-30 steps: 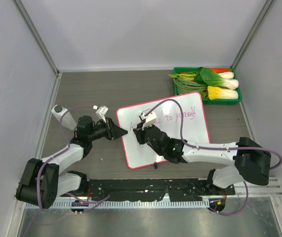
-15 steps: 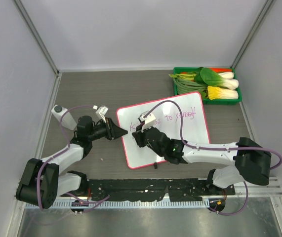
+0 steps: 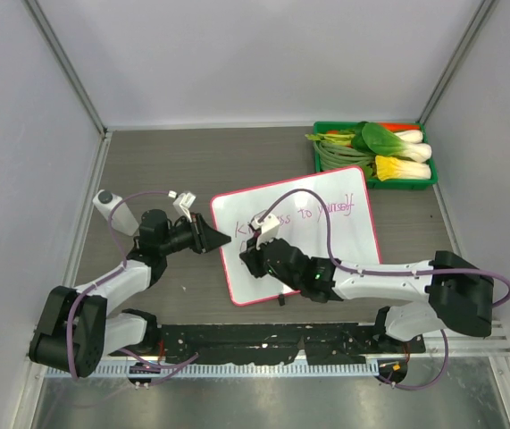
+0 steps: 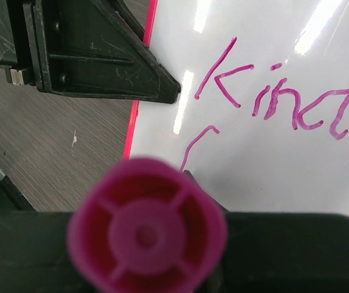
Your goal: Write a sentence on the whiteboard
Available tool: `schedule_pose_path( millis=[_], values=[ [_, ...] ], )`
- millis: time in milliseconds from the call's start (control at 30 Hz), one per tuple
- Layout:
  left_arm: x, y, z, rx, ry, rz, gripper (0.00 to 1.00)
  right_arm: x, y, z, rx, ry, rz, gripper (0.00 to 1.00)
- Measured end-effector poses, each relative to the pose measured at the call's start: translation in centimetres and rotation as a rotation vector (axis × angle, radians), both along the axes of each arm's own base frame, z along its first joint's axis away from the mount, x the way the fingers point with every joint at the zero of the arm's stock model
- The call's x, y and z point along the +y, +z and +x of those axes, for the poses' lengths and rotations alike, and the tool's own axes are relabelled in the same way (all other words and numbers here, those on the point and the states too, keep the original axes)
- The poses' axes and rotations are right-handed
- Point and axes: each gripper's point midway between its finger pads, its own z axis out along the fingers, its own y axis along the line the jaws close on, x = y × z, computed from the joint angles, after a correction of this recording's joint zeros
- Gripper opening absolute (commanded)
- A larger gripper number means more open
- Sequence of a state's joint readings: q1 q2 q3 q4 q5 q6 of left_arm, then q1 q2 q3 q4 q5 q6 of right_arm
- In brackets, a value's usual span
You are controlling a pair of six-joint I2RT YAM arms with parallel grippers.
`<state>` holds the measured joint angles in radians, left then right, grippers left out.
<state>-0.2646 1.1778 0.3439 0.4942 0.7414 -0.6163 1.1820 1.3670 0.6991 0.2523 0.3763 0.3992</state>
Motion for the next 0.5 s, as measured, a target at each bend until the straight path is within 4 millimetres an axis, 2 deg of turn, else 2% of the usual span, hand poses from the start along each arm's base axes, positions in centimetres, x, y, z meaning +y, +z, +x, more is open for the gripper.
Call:
schedule_pose_path(
  millis=[133, 300, 500],
  values=[
    [0.0, 0.0, 0.0, -0.002, 0.0, 0.0, 0.0, -0.1, 0.3, -0.1, 0.0, 0.004, 0.005, 0.01],
    [0.0, 0.0, 0.0, -0.002, 0.0, -0.001, 0.0, -0.2, 1.8, 0.0, -0.017, -0.001, 0.039, 0.01],
    [0.0, 0.0, 0.0, -0.002, 0.0, -0.001, 0.0, 0.5, 3.3, 0.4, -0.035, -0.006, 0.068, 0.01]
  ],
)
